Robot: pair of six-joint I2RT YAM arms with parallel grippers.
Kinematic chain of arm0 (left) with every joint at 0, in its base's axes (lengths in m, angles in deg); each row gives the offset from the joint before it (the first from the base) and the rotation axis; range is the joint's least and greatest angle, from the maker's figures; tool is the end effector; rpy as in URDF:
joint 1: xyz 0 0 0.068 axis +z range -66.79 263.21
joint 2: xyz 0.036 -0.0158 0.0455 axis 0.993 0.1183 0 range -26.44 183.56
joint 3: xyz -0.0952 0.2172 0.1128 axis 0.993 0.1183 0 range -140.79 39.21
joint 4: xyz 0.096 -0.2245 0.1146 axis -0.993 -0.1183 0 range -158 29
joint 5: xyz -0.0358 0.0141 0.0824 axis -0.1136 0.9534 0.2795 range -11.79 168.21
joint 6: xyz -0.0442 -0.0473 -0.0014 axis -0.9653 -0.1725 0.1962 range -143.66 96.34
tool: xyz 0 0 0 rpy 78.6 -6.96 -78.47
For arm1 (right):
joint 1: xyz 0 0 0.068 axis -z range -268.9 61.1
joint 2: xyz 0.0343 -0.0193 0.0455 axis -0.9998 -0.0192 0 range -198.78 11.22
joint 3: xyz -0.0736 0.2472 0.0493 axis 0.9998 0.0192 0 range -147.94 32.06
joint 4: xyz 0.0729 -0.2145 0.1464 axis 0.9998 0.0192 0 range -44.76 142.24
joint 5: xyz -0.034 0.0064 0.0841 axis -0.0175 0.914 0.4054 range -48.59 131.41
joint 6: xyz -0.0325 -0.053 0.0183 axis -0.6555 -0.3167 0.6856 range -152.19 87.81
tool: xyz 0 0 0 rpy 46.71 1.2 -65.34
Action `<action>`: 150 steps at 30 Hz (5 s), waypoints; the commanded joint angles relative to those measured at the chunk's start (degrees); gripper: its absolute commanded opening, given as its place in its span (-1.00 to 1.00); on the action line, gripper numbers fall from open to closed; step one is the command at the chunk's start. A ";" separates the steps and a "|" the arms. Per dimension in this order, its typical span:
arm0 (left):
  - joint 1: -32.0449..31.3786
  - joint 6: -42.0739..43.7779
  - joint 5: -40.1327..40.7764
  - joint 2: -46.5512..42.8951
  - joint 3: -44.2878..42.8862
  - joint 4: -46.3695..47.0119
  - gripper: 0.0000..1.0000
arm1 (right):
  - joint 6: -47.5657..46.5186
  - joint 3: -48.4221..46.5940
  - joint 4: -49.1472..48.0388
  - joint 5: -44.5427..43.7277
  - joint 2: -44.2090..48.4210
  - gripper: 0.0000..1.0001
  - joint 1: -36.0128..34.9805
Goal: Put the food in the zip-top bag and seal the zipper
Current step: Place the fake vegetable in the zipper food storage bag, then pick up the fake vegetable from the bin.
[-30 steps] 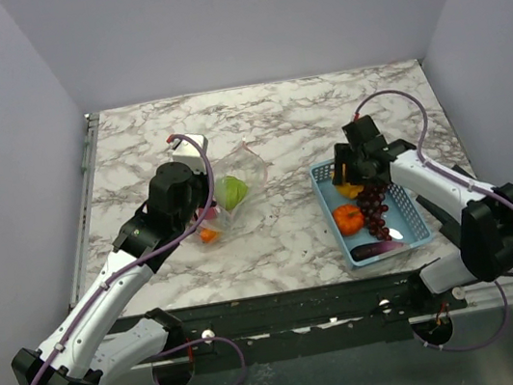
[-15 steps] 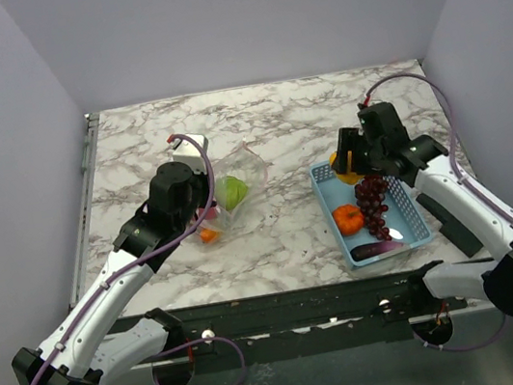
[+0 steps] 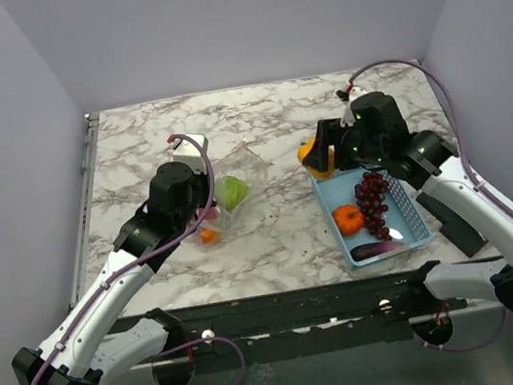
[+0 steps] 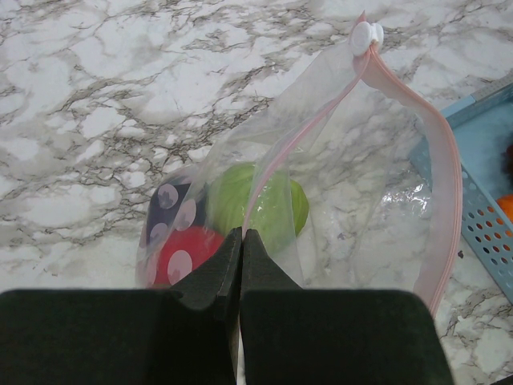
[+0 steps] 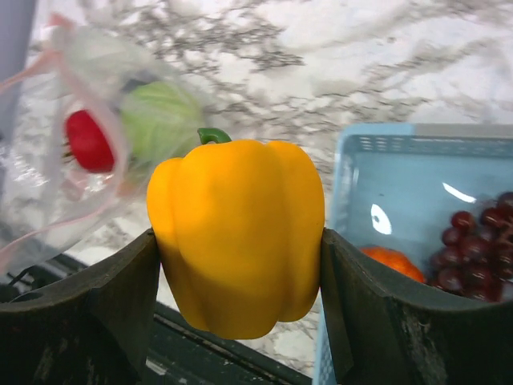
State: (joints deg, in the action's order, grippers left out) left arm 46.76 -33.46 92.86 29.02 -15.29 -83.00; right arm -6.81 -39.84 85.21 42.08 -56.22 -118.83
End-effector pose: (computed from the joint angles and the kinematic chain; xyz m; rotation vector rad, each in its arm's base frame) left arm 0.2040 -0.1349 0.3301 0.2894 1.9467 -0.2783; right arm 0.2360 0.1365 0.3548 -0.0958 2.2438 0.5483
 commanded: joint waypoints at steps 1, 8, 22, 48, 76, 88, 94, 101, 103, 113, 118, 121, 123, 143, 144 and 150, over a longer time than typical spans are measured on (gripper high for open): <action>0.15 -0.13 0.16 -0.27 0.14 -0.02 -1.00 | 0.81 -5.22 -0.62 0.25 -2.10 -0.46 -6.42; 0.14 -0.14 -0.48 -0.61 0.10 -0.06 -1.00 | 0.52 -12.24 -1.50 -3.25 -7.70 -0.45 -14.84; 0.15 -0.21 -3.18 -2.06 0.52 0.60 -1.00 | 0.02 -22.10 -1.21 -7.03 -20.63 -0.43 -20.62; 0.14 -0.33 -5.86 -4.41 1.24 2.52 -1.00 | -0.34 -29.40 3.31 -16.95 -30.29 0.96 -25.26; 0.15 -0.37 -5.25 -4.31 1.50 2.39 -1.00 | 7.96 -8.72 6.62 -30.72 -4.87 0.83 -25.70; 0.15 -0.56 -5.29 -3.70 1.41 2.16 -1.00 | 18.19 3.66 17.24 -37.18 1.81 0.79 -24.08; 0.15 -0.62 -5.43 -3.26 1.33 2.03 -1.00 | 20.64 10.95 15.90 -34.13 3.54 0.77 -19.30; 0.15 -0.59 -5.35 -3.34 1.33 1.96 -1.00 | 22.48 16.36 12.72 -30.64 2.94 0.77 -12.38; 0.15 -0.62 -5.34 -3.34 1.33 2.00 -1.00 | 23.03 17.68 11.59 -29.71 2.69 0.78 -10.65; 0.15 -0.66 -5.52 -3.34 1.33 2.00 -1.00 | 27.20 21.26 7.53 -25.70 -0.26 0.89 -5.48; 0.15 -0.71 -5.52 -3.19 1.33 1.88 -1.00 | 31.90 22.09 6.77 -24.85 -2.84 0.98 -4.78; 0.15 -0.68 -5.76 -3.09 1.24 1.89 -1.00 | 34.55 22.20 6.55 -24.17 -4.36 0.99 -4.67; 0.15 -0.71 -5.80 -3.08 1.24 1.88 -1.00 | 36.38 22.31 6.47 -24.12 -5.27 1.00 -4.60; 0.15 -0.92 -5.78 -2.82 1.18 1.77 -1.00 | 48.34 25.05 3.86 -21.68 -13.49 0.96 -3.10; 0.15 -0.89 -5.84 -2.74 1.15 1.70 -1.00 | 48.35 25.36 3.48 -21.61 -13.63 0.91 -3.00; 0.15 -0.88 -5.69 -2.66 1.17 1.60 -1.00 | 48.69 25.66 4.00 -22.69 -13.47 0.32 -2.90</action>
State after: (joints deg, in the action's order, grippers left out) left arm 46.76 -33.90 88.03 26.18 -14.63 -81.66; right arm 40.34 -15.22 89.23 19.87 -69.27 -121.83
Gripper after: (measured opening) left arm 0.005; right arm 0.774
